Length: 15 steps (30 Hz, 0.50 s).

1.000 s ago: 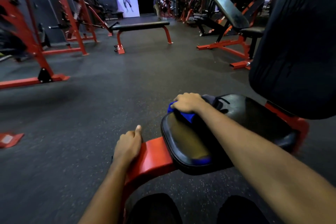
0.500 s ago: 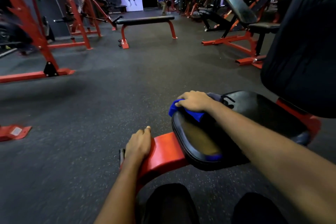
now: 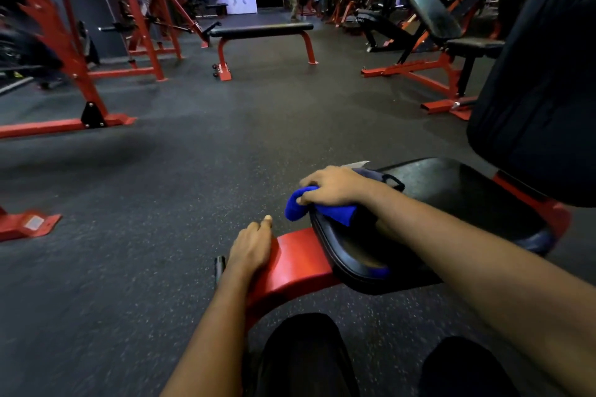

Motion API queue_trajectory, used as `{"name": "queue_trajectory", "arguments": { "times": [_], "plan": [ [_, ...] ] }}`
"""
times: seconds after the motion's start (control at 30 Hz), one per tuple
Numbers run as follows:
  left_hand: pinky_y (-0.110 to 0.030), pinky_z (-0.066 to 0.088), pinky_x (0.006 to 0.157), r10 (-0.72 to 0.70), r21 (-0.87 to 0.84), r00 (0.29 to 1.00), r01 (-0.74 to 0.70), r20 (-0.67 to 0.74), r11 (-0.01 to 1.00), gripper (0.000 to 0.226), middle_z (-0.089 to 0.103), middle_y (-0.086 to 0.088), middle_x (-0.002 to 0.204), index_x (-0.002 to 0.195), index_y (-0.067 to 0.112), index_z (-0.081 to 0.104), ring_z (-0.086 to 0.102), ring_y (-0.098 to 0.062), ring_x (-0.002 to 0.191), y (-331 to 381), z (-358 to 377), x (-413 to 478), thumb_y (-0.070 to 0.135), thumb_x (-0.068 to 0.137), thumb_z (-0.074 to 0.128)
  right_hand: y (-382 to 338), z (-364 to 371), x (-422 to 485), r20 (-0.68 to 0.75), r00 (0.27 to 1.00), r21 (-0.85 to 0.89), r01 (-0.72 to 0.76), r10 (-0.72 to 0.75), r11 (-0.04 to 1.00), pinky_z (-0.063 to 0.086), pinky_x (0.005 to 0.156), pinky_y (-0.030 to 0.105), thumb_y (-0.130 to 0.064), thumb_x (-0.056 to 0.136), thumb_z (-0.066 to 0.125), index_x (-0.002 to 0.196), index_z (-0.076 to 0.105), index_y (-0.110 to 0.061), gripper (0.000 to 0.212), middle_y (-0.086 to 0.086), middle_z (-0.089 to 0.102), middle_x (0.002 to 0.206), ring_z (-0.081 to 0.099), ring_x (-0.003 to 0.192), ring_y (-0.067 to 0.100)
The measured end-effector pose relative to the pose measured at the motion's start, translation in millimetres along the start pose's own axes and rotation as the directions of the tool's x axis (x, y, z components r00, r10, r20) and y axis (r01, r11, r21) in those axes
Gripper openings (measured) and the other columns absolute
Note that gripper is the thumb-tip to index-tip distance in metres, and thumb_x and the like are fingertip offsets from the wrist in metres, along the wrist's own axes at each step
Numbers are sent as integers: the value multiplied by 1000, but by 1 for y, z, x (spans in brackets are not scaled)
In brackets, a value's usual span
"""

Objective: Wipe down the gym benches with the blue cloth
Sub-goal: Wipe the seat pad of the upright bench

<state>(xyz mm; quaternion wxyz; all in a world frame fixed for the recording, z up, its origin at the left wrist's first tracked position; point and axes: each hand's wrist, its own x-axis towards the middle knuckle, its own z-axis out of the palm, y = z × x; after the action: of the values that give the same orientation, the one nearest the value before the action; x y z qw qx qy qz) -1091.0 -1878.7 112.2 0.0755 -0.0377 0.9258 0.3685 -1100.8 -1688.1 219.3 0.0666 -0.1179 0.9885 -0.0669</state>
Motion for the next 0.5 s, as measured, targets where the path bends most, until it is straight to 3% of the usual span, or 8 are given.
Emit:
{"name": "queue_trajectory", "arguments": {
  "times": [0.07,0.13,0.27,0.37,0.5],
  "plan": [
    [-41,33,106,12,-10,1000,-12,18,1000,58,48,-21,140,131,3,53,44,-32,129,-2,0,2,46,104,25,-5,-5,5,37,995,-32,-95,96,995,36,103,47,-58,85,56,114,66,-41,34,1,66,125,55,122,27],
    [-42,34,105,17,-12,1000,-17,-3,1000,57,50,-21,138,129,3,55,46,-33,127,-5,1,4,45,103,27,-16,0,7,46,997,-103,-63,68,993,37,102,47,-50,85,56,122,64,-42,38,5,65,127,56,122,30],
    [-41,35,102,11,-12,1000,-11,-23,1000,54,51,-20,137,127,5,57,48,-33,125,-6,3,6,43,103,28,-24,19,-23,-71,983,-202,152,-169,968,36,104,46,-43,87,54,105,67,-30,25,3,68,114,55,120,24],
    [-41,35,102,14,-5,1000,-14,-20,1000,53,52,-20,135,124,5,59,48,-33,125,-8,3,8,43,102,28,-21,33,-44,-129,956,-218,232,-264,948,24,113,54,-44,90,55,104,66,-27,24,-6,64,118,44,130,14],
    [-41,34,101,11,67,999,-8,-46,998,49,51,-18,138,129,8,57,46,-33,127,-7,3,3,36,103,26,-27,24,-34,-25,998,-98,63,-66,993,0,112,72,-48,96,48,125,60,-35,35,-19,45,146,13,150,15]
  ]
}}
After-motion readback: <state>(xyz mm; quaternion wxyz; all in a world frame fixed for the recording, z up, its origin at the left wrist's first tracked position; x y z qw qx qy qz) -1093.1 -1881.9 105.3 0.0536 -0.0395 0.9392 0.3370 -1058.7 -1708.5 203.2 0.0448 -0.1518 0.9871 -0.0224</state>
